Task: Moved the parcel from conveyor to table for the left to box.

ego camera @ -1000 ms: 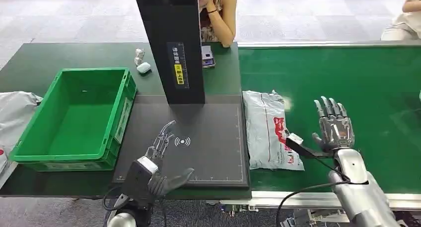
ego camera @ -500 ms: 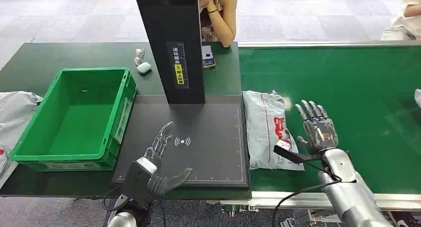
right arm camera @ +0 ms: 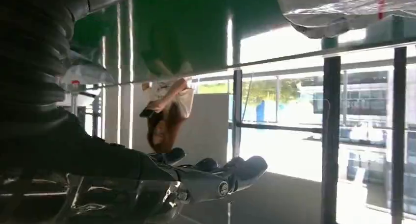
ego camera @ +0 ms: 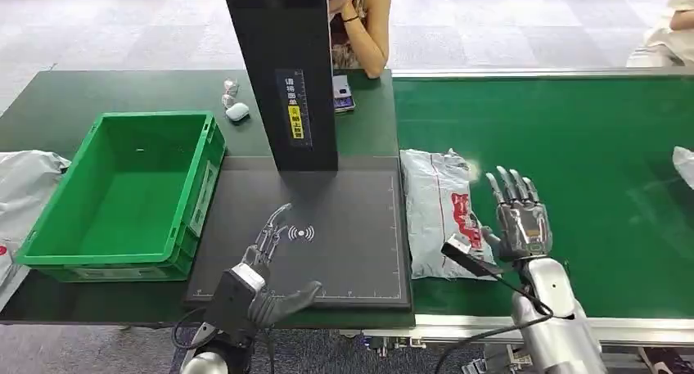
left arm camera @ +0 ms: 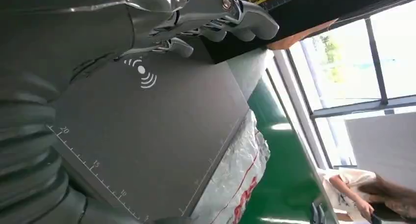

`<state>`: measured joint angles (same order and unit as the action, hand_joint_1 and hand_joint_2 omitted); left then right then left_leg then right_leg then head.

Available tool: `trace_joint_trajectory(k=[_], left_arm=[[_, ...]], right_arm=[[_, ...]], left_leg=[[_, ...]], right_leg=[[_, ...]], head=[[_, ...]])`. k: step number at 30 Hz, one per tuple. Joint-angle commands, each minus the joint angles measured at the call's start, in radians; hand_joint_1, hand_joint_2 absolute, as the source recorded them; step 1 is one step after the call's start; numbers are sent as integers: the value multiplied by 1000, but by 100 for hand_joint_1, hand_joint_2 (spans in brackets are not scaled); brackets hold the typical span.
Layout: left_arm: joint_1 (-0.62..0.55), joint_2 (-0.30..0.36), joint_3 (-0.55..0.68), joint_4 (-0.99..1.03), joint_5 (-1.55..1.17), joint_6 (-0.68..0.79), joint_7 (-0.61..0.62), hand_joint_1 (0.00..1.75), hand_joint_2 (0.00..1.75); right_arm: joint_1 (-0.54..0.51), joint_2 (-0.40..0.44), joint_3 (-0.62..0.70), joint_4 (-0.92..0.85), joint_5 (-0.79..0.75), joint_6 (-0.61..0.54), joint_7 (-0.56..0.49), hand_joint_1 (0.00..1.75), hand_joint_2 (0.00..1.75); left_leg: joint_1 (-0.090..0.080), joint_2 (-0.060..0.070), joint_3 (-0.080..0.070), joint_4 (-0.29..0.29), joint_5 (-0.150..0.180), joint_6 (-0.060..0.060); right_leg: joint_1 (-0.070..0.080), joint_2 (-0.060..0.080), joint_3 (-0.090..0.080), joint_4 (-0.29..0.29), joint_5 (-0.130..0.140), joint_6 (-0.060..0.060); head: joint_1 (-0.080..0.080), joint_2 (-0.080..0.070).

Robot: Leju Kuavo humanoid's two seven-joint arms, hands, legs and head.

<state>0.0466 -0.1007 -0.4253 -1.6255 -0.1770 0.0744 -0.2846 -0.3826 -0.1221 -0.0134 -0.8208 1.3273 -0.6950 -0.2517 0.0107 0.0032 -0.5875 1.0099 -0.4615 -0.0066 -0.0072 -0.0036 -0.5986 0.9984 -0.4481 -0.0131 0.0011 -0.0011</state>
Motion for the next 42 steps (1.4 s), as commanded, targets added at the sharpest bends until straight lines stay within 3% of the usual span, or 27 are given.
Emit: trace_joint_trajectory(k=[1,2,4,5,7,10,11,13,15,16,18,22,24,27,29,32,33,36,42], left_arm=[[1,39,-13,21,-5,-3,24,0,175],[4,38,-11,17,-7,-4,28,0,175],[4,37,-9,13,-9,-6,31,0,175],[2,39,-8,13,-10,-10,35,0,175],[1,40,-5,14,-11,-12,37,0,175],[5,42,-9,15,-14,-11,37,0,175],[4,41,-18,19,-21,-5,35,0,175],[3,40,-21,21,-22,-3,35,0,175],[-4,39,-40,29,-26,12,36,0,175],[-4,39,-40,29,-26,12,36,0,175],[-1,39,-50,31,-25,19,35,0,175],[2,37,-54,29,-23,25,34,0,175],[-3,29,-49,30,-13,20,25,0,175],[-11,27,-35,29,-11,20,29,0,175],[-12,29,-31,27,-8,15,30,0,175],[-12,29,-22,30,-5,-2,26,0,175],[-9,32,-19,29,-5,-10,22,0,175],[-3,33,-13,17,-4,-29,23,0,175],[-20,24,-10,15,-11,-51,43,0,175]], right_arm=[[-111,9,16,308,-175,138,135,0,175],[-113,8,14,307,-239,212,141,0,175],[-115,1,29,302,-256,241,155,0,175],[-124,2,26,315,-311,343,143,0,175],[-124,-7,38,305,-321,363,141,0,175],[-96,-11,53,252,-343,189,94,0,175],[-65,0,-3,165,-349,-3,56,0,175],[-53,8,-33,133,-340,-3,43,0,175],[-25,67,-209,-15,-278,-3,-63,0,175],[-25,67,-209,-15,-278,-3,-63,0,175],[-45,133,-367,-118,-256,-3,-177,0,175],[-84,164,-440,-153,-345,-3,-263,0,175],[-137,138,-413,-88,-393,-3,-272,0,175],[-177,25,-124,25,-524,48,-179,0,175],[-182,27,-105,39,-531,35,-168,0,175],[-212,-17,33,147,-505,159,-97,0,175],[-232,-35,99,197,-459,244,-48,0,175],[-286,-42,191,285,-357,357,100,0,175],[-346,-30,238,339,-332,522,182,0,175]], left_leg=[[0,1,5,-2,0,0],[0,0,3,-1,0,0],[0,1,4,-2,-1,0],[0,1,5,-2,-1,0],[0,2,3,-1,-1,0],[0,1,5,-2,-1,0],[0,1,4,-2,-1,0],[0,0,4,-2,-1,0],[-1,0,4,-2,-1,0],[-1,0,3,-1,0,0],[-1,2,3,-1,-1,0],[-1,1,1,-1,0,0],[-1,2,4,-2,-1,0],[-1,3,2,-1,-1,0],[-1,3,2,-1,0,0],[0,3,3,-1,0,0],[0,3,5,-2,0,0],[0,2,4,-1,0,0],[-1,2,4,-1,-1,0]], right_leg=[[0,2,4,-2,0,0],[0,1,3,-1,0,0],[0,1,3,-1,0,0],[0,2,4,-2,-1,0],[0,2,2,-1,0,0],[0,1,4,-2,-1,0],[0,1,3,-1,-1,0],[0,0,3,-1,-1,0],[-1,0,4,-1,-1,0],[0,0,2,-1,-1,0],[-1,2,1,0,0,0],[-1,1,0,0,0,0],[-1,2,3,-1,-1,0],[-1,3,1,-1,1,0],[-1,2,2,-1,1,1],[0,3,2,-1,1,0],[0,3,3,-2,1,0],[0,2,3,-1,1,0],[-1,2,2,0,0,0]], head=[[0,0],[0,0],[0,0],[0,0],[0,0],[0,0],[0,0],[0,0],[0,0],[0,0],[0,0],[0,0],[0,0],[0,0],[0,0],[0,0],[0,0],[0,0],[0,0]])
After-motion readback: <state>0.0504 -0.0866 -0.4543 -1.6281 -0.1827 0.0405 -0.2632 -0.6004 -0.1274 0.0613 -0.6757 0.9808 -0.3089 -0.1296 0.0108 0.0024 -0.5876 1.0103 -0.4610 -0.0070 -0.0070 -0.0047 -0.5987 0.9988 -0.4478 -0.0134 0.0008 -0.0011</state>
